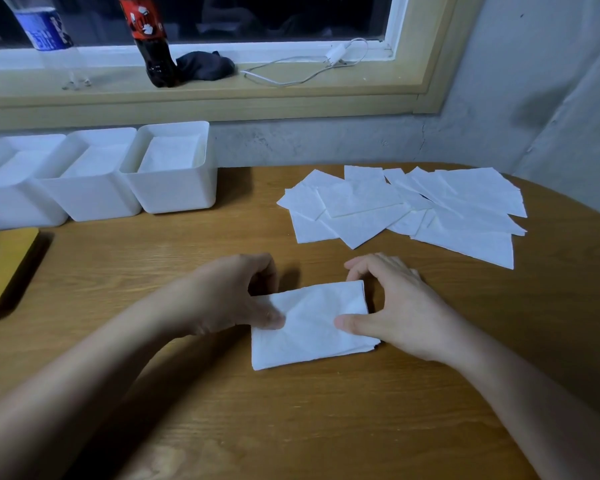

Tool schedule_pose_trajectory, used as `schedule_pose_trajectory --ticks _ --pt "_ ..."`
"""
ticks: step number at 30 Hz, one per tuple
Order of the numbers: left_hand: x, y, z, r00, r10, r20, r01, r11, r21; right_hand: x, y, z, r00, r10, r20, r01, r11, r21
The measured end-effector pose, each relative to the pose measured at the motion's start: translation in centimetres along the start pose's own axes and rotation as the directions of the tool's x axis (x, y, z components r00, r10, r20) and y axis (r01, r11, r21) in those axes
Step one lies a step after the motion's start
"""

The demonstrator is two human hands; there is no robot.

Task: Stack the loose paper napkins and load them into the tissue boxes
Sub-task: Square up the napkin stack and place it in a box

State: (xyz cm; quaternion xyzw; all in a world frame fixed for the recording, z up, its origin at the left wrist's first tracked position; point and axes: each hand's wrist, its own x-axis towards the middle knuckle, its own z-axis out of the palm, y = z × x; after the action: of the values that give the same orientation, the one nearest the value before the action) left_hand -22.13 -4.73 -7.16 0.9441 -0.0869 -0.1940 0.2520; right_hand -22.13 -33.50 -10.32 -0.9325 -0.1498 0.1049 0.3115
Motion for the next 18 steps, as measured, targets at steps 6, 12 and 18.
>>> schedule_pose_trajectory --ticks 6,12,18 --pt "0.0 -0.1 -0.3 0.963 0.173 -0.205 -0.206 0.966 -0.156 -0.1 0.1 -0.3 0.999 -0.034 -0.013 0.036 0.972 0.230" --pt "-0.5 0.7 -0.7 0.866 0.267 -0.422 -0.376 0.905 -0.200 -0.5 -0.4 -0.8 0.955 -0.092 -0.283 0.182 0.933 0.311" --pt "-0.1 0.0 -0.4 0.920 0.241 -0.308 -0.292 0.947 -0.132 0.2 0.6 -0.9 0.973 -0.134 -0.190 0.164 0.975 0.151"
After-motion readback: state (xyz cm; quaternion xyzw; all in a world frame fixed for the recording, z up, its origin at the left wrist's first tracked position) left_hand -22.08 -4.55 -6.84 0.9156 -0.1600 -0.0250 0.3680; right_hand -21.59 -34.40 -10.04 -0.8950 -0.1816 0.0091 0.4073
